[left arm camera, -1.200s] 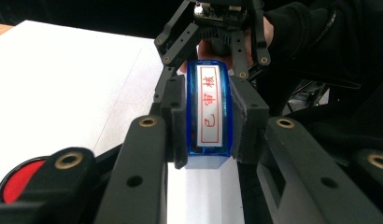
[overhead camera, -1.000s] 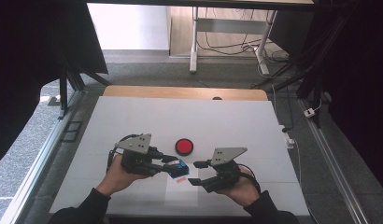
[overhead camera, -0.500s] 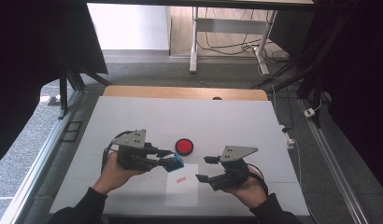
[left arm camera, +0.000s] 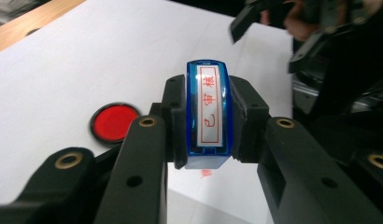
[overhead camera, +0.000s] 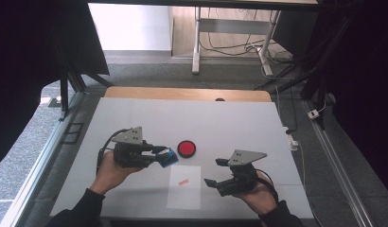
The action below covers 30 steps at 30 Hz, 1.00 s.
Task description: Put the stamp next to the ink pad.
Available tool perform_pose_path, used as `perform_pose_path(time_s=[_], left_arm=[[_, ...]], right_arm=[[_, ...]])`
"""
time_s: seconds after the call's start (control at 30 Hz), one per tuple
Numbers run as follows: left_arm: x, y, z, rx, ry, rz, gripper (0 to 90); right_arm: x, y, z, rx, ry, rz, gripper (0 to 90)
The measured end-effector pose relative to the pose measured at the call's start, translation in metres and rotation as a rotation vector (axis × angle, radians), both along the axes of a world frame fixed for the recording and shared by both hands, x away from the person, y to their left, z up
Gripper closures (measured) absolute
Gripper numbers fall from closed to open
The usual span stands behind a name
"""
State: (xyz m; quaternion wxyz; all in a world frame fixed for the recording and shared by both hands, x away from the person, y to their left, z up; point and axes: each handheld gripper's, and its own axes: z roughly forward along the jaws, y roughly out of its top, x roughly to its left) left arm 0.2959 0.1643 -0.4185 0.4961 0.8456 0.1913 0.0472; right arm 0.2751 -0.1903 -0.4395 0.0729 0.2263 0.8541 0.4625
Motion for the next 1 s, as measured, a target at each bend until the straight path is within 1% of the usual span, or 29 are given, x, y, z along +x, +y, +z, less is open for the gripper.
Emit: perform_pose_path(time_s=[0.07,0.3,0.4,0.47,0.6,0.87,0.93,1.0], left_arm=[[0.001,0.003,-0.001,0.005,0.000,0.016,70.2],[0.007,0.011,-0.003,0.022,0.022,0.078,70.2],[0.009,0.014,-0.005,0.033,0.034,0.108,70.2],[0.010,0.017,-0.006,0.041,0.040,0.133,70.2],[0.012,0.020,-0.007,0.055,0.045,0.162,70.2],[0.017,0.027,-0.012,0.077,0.060,0.226,70.2],[0.018,0.028,-0.014,0.082,0.070,0.245,70.2],[0.020,0.030,-0.016,0.082,0.080,0.257,70.2]], right_arm=[[0.000,-0.003,0.000,-0.014,0.002,-0.016,18.0],[-0.003,-0.011,-0.003,-0.009,0.015,-0.066,13.6],[-0.006,-0.017,-0.004,-0.026,0.014,-0.088,10.7],[-0.008,-0.021,-0.005,-0.029,0.019,-0.104,9.6],[-0.011,-0.029,-0.008,-0.046,0.024,-0.126,7.5],[-0.014,-0.044,-0.013,-0.064,0.022,-0.188,3.2],[-0.015,-0.048,-0.013,-0.073,0.019,-0.212,1.8],[-0.016,-0.052,-0.014,-0.083,0.007,-0.245,0.0]])
